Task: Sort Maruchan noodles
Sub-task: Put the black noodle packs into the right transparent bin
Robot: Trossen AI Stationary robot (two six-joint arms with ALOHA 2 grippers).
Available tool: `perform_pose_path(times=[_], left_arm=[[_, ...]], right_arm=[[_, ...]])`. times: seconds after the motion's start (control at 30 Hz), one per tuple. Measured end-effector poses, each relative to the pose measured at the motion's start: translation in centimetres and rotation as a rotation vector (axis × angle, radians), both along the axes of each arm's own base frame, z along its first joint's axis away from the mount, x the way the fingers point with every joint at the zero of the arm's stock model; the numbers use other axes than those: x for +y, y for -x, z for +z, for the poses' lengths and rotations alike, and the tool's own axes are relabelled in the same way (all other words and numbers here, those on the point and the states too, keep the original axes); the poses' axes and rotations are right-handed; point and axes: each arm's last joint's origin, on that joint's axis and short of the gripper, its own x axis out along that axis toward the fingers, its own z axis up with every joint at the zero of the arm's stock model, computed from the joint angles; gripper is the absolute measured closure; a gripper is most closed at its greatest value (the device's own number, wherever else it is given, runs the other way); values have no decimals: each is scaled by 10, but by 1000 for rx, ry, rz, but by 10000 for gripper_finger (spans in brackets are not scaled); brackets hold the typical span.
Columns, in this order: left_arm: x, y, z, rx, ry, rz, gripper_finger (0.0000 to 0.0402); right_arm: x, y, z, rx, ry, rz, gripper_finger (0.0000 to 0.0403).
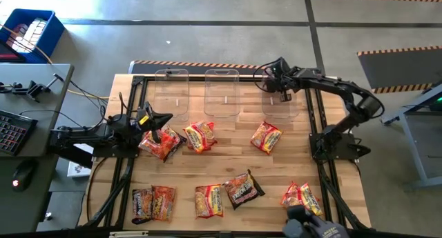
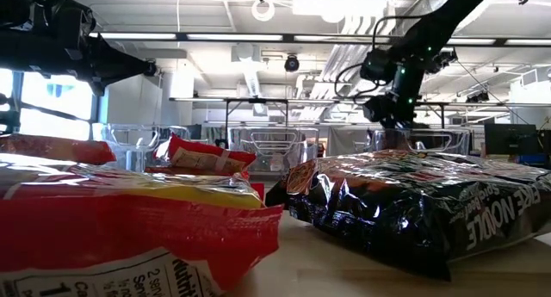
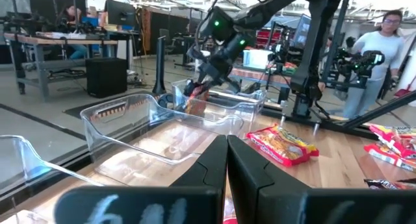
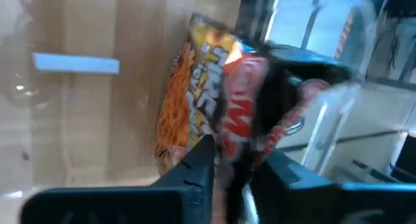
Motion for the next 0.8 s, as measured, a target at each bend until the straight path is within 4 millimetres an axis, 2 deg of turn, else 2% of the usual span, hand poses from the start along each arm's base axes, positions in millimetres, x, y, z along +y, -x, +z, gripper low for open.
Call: perform_pose_path(times=[0.27,0.47,0.6,0.8], left_arm=[[0,0,0,0,0,0,399],[0,0,0,0,0,2,399],[0,0,0,0,0,3,399],[0,0,0,-3,9,3,399]], right_arm=[[-3,-2,1,18,63,-32,244],[-2,0,14,9,144,-59,221],[1,-1,33,28,203,-83,220],[17,-11,78,-4,278,-181,237]])
